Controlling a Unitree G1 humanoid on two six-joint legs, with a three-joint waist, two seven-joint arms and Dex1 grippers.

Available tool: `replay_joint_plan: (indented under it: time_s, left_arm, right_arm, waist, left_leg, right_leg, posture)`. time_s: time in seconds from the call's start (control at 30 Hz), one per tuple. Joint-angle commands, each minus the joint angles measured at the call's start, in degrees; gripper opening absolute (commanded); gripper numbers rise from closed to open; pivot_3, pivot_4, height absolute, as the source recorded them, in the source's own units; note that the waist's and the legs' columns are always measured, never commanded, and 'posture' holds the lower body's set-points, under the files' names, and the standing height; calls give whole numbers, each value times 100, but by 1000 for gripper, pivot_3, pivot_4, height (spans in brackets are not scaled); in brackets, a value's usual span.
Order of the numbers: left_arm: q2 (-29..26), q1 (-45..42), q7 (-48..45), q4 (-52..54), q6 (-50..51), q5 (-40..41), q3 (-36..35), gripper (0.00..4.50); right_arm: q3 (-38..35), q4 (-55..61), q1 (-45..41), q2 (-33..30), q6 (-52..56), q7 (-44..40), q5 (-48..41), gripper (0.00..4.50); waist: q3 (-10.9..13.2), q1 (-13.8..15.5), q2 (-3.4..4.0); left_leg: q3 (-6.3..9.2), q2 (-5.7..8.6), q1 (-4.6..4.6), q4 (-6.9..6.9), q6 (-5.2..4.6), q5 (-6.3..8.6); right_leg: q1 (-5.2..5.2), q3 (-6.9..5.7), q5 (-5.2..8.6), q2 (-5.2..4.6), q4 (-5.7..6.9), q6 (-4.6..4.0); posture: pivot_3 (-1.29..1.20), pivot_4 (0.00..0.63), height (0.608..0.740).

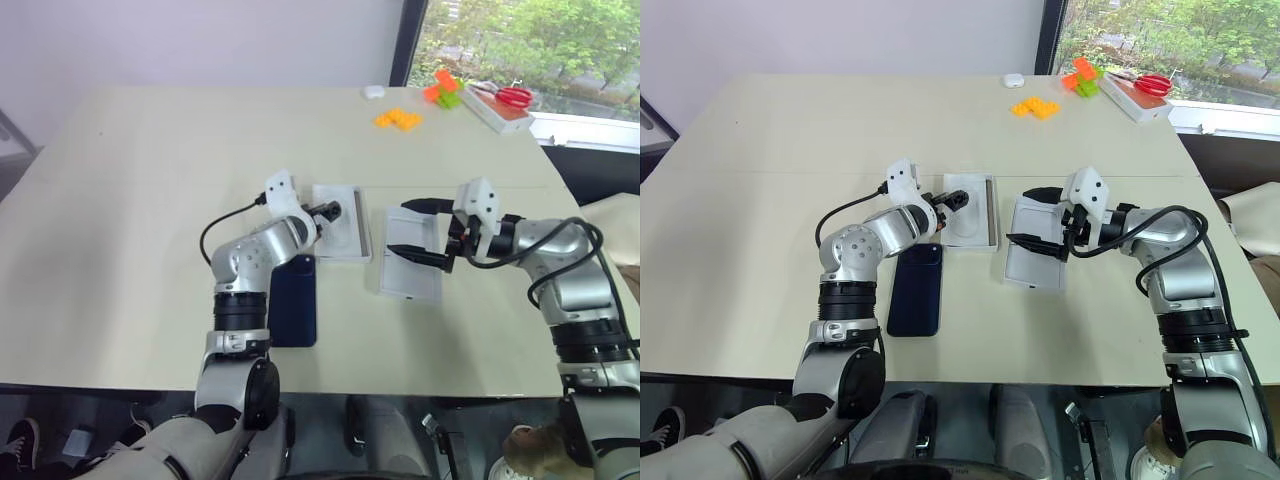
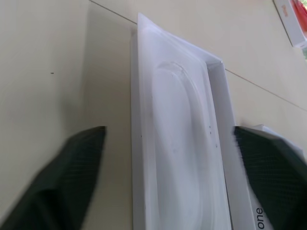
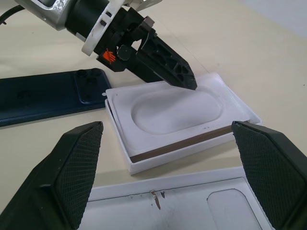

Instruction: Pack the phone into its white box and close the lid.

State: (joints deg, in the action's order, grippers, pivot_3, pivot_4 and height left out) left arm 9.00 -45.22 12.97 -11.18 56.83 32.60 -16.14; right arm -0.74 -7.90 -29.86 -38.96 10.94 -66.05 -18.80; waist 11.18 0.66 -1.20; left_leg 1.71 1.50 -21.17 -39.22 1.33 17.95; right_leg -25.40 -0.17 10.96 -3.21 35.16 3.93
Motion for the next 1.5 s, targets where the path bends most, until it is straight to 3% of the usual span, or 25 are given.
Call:
replay_joint_plan:
  time_s: [0.03,0.63,0.9,1.0,1.2,1.23,1.5]
  left_arm:
    - [122,-252,-84,194,51,164,7,4465]
    - [-328,-393,-859,173,446,356,49,4465]
    - [-669,-308,-1121,853,866,702,-98,4465]
    - [-757,-348,-1065,910,1001,791,-253,3250]
    - [-820,-413,-1084,787,998,752,-290,308]
    - [-804,-414,-1103,756,965,742,-273,58]
    - [-584,-530,-1004,-289,622,113,195,58]
  right_arm:
    - [-45,152,-146,49,-81,38,-51,4500]
    - [-69,51,-283,165,-179,272,7,4500]
    - [-76,56,-246,189,-208,291,-18,4500]
    - [-87,28,-250,184,-204,279,-31,4500]
    - [-60,-25,-291,207,-224,259,-20,4500]
    - [-56,-31,-299,211,-224,261,-18,4500]
    - [-26,-33,-326,242,-256,298,31,4500]
  waist:
    - [0,0,0]
    - [0,-1,0]
    - [0,-9,0]
    - [0,-17,1]
    - [0,-5,1]
    - [0,-3,1]
    - [0,1,1]
  left_leg:
    - [0,0,0,0,0,0]
    - [0,0,0,0,1,-1]
    - [1,-10,0,0,2,-1]
    - [0,-9,2,0,1,-1]
    - [1,-8,2,0,2,-1]
    - [1,-8,1,0,2,-1]
    - [0,1,1,0,4,-2]
  right_leg:
    - [0,0,0,0,0,0]
    - [0,0,0,-1,1,0]
    - [-1,0,0,-1,3,0]
    - [-1,0,0,-1,4,0]
    - [-1,0,0,0,5,-1]
    - [-1,0,0,-1,5,-1]
    - [-1,0,0,-2,3,-1]
  posture:
    - [0,150,740]
    - [0,150,740]
    - [0,150,740]
    - [0,150,740]
    - [0,150,740]
    - [0,150,740]
    - [0,150,740]
